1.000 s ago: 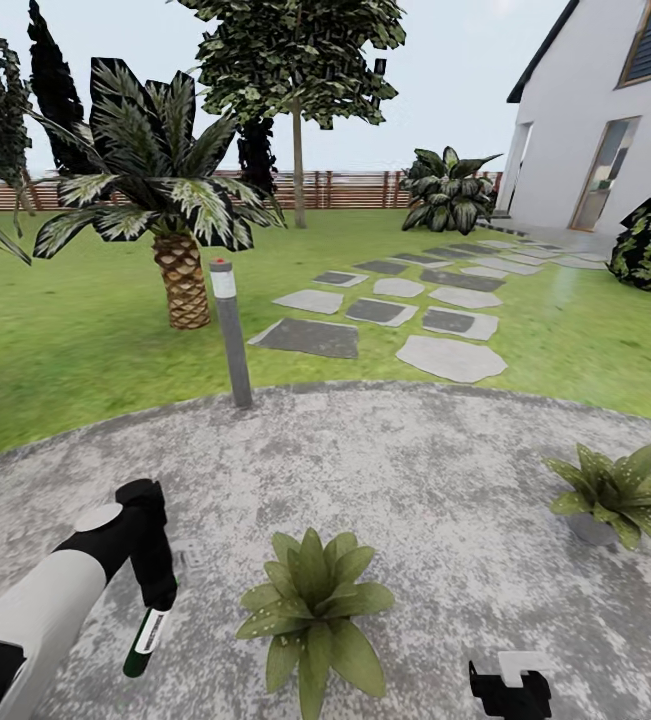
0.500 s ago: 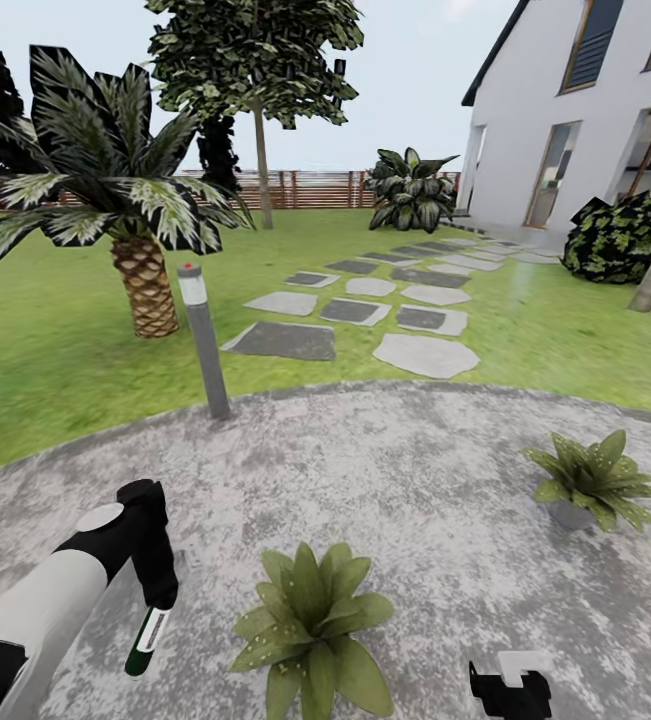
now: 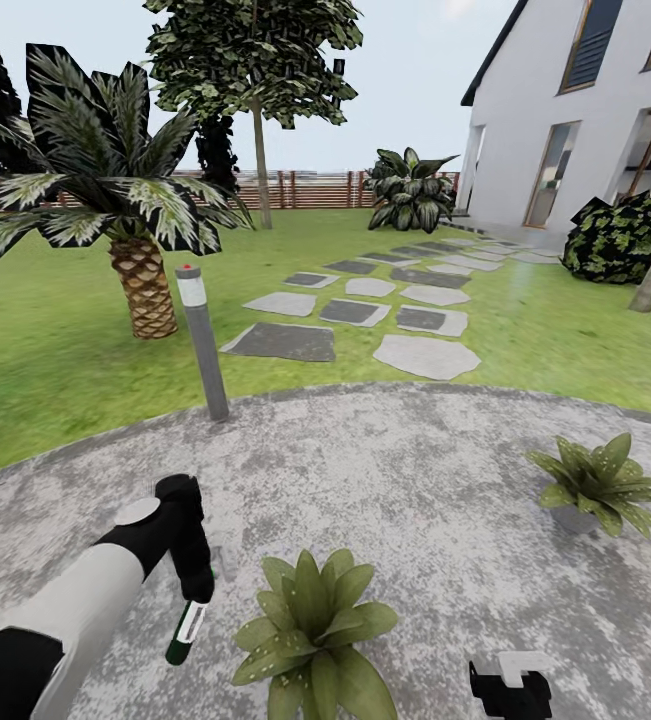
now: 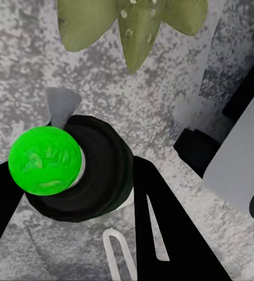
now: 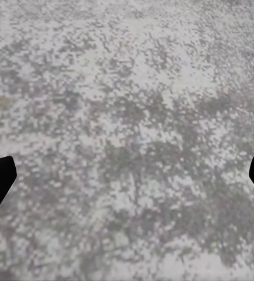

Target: Pick up the pesticide atomizer in the garden and spray insectifuge to fully cover both potted plants in the garden.

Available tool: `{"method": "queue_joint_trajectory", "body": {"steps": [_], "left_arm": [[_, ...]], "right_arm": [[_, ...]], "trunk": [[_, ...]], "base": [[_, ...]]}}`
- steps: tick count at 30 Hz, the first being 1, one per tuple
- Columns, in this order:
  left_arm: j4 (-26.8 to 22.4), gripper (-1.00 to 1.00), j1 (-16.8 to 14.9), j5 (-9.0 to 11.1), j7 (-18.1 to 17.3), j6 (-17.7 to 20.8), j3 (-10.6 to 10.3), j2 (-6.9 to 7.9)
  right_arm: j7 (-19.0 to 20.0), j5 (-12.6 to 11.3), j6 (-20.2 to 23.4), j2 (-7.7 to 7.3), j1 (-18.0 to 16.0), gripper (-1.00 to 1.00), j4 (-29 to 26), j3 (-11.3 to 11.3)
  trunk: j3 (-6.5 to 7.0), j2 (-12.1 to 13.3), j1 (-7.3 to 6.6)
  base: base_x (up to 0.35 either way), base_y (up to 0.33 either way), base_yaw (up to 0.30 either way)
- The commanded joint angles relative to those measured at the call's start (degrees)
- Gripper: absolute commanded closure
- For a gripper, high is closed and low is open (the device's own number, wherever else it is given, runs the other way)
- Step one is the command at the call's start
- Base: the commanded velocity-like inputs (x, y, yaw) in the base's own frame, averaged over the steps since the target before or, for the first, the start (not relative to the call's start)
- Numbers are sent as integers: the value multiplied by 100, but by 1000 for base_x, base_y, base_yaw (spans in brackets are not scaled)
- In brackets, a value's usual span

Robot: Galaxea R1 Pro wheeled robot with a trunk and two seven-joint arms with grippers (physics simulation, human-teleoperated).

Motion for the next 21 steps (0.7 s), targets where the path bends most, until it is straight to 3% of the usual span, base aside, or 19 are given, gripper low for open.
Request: {"method": "queue_joint_trajectory", "body": {"steps": [1, 5, 8, 10, 12, 19, 21], "left_arm": [[-10, 100, 10, -12, -33, 57, -44, -14], [-3, 100, 97, -21, 7, -197, -409, 20], [69, 100, 179, -18, 144, -584, -455, 126], [86, 100, 327, 13, 370, -668, -445, 268], [86, 100, 384, 43, 469, -689, -442, 283], [-41, 100, 398, 35, 500, -622, -436, -273], [-47, 100, 400, 11, 507, -619, -443, -323]], "right_arm": [[-25, -34, -5, -1, -1, -100, -5, 50], [-25, -34, -6, -1, -2, -100, -5, 50], [-25, -29, -5, -2, -1, -100, -5, 50], [-25, -29, -5, -2, -1, -100, -5, 50], [-25, -29, -5, -1, -2, -100, -5, 50], [-25, -25, -5, -3, -1, -100, -5, 50], [-25, -25, -5, -2, -1, -100, -5, 50]], "trunk": [[-5, -2, -1], [-5, -2, -1], [-5, -2, -1], [-5, -2, -1], [-5, -2, -1], [-5, -2, -1], [-5, -2, -1]], "base": [[0, 0, 0], [0, 0, 0], [0, 0, 0], [0, 0, 0], [0, 0, 0], [0, 0, 0], [0, 0, 0]]}}
